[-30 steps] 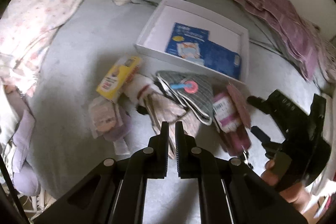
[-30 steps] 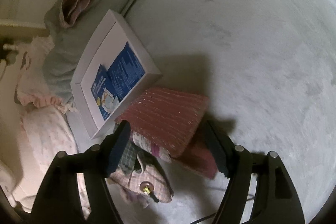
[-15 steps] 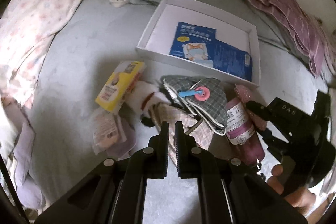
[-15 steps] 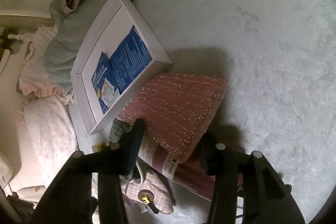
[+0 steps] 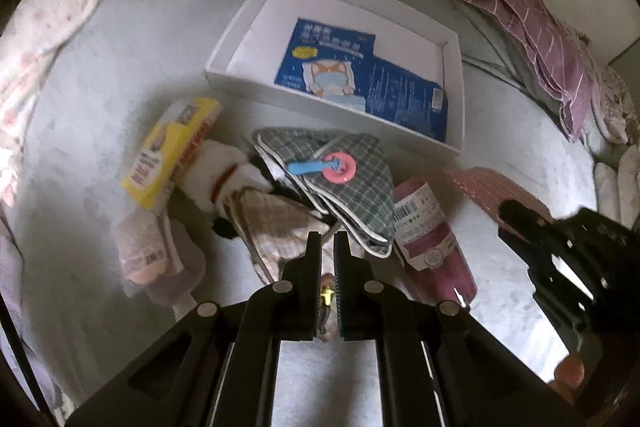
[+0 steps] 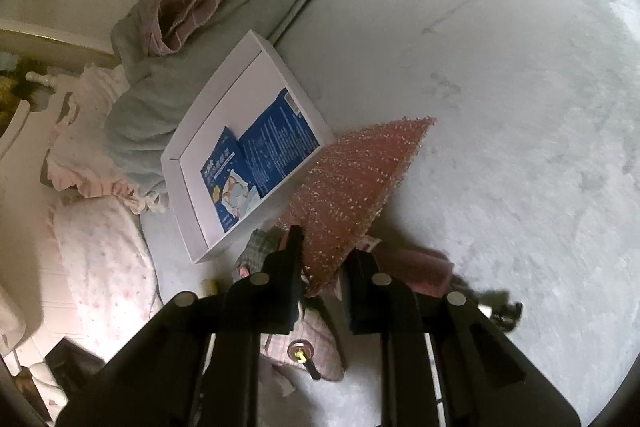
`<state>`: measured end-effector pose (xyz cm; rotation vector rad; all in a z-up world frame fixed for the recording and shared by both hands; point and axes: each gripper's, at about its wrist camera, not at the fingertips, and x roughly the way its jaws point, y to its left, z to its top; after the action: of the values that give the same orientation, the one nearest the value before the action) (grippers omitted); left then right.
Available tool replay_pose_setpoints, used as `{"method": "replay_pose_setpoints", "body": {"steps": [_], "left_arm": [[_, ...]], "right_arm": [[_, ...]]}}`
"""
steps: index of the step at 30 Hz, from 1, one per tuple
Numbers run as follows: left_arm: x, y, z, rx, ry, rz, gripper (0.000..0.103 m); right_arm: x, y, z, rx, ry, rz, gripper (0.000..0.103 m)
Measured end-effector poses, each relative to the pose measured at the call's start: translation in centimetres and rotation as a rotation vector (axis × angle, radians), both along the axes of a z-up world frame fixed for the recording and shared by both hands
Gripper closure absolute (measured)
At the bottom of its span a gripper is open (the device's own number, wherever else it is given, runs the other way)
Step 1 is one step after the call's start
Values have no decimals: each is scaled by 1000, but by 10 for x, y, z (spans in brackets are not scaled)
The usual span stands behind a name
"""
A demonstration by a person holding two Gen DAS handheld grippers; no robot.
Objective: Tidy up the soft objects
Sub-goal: 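Grasp the green plaid eye mask with the left gripper while the right holds the sponge, then carry the plaid mask into the white box and open the left gripper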
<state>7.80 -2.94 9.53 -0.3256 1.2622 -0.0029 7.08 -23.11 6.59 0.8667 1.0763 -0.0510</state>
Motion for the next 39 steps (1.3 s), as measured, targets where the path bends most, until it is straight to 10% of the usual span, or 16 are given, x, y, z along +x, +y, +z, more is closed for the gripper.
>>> {"method": "replay_pose_setpoints", "body": {"steps": [6, 16, 32, 39], "left_arm": [[1, 2, -18, -182, 66, 15, 71], [4, 11, -10, -327, -10, 74, 61], [54, -1, -59, -163, 130, 170, 60], [51, 4, -60, -152, 105, 158, 77]], "right_arm": [[-25, -1, 24, -8, -15, -22, 84], [-21, 20, 52, -102, -97, 36, 84], [-20, 8, 38, -72, -62, 38, 84], [-18, 2, 37, -89, -55, 35, 84]]}}
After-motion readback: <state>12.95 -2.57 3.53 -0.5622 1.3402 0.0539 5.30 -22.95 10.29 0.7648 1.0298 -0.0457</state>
